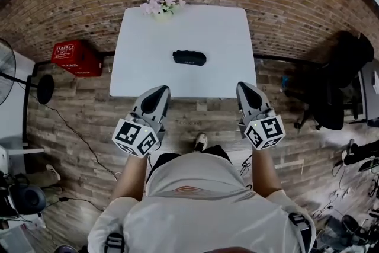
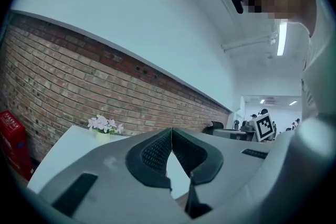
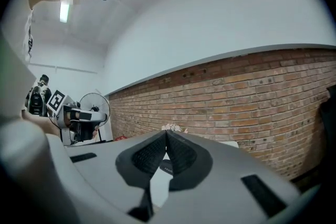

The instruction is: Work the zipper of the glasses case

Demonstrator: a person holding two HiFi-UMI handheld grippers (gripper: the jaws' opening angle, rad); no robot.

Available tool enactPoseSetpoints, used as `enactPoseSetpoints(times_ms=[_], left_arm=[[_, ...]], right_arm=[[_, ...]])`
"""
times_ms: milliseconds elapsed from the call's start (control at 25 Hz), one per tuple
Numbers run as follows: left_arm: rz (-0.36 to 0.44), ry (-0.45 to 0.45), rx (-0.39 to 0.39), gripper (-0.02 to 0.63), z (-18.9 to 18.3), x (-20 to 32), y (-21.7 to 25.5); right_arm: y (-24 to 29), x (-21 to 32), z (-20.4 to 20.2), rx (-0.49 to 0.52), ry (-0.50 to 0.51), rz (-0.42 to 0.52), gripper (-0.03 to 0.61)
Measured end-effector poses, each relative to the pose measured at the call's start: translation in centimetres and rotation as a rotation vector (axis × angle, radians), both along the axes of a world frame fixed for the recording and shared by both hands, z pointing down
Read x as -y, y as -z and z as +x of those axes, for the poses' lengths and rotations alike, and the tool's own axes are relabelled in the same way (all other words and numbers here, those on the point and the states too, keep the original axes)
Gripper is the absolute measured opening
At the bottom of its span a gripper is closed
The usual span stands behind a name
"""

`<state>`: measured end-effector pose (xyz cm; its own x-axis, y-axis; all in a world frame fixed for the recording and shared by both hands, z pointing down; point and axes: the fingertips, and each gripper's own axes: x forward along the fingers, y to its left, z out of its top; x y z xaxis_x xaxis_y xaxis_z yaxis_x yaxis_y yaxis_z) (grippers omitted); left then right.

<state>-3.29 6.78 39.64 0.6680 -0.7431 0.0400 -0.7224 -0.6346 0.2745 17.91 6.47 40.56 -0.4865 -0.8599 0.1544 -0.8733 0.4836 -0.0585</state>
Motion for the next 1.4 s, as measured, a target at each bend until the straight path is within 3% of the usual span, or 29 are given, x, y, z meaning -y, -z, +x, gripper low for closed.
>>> enactPoseSetpoints(times_ms=[240, 440, 640, 1040, 1400], left_arm=[[-0.038, 0.066, 0.042, 0.018, 2.1, 3.3, -1.3], [-0.051, 0.094, 0.036, 0.018, 1.3, 6.5, -2.2], [-0.039, 0.073, 0.024, 0.018, -0.4, 10.1, -2.6], [-0.046, -0.037, 0.030, 0.018, -6.2, 18.3, -4.2], [-0.111, -0.016, 0.013, 0.018, -6.1, 20.5, -6.2]], right_arm=[[-2.5, 4.5, 2.5, 0.049, 0.052, -0.044, 0.052], [-4.2, 7.2, 1.7, 0.040, 0.082, -0.084, 0.052], [-3.8, 10.4, 0.0, 0.018, 0.064, -0.081, 0.052], [-3.2, 17.7, -7.5, -0.047, 0.021, -0.104, 0.052], [-6.0, 21.0, -8.4, -0.141, 0.116, -0.166, 0.054]])
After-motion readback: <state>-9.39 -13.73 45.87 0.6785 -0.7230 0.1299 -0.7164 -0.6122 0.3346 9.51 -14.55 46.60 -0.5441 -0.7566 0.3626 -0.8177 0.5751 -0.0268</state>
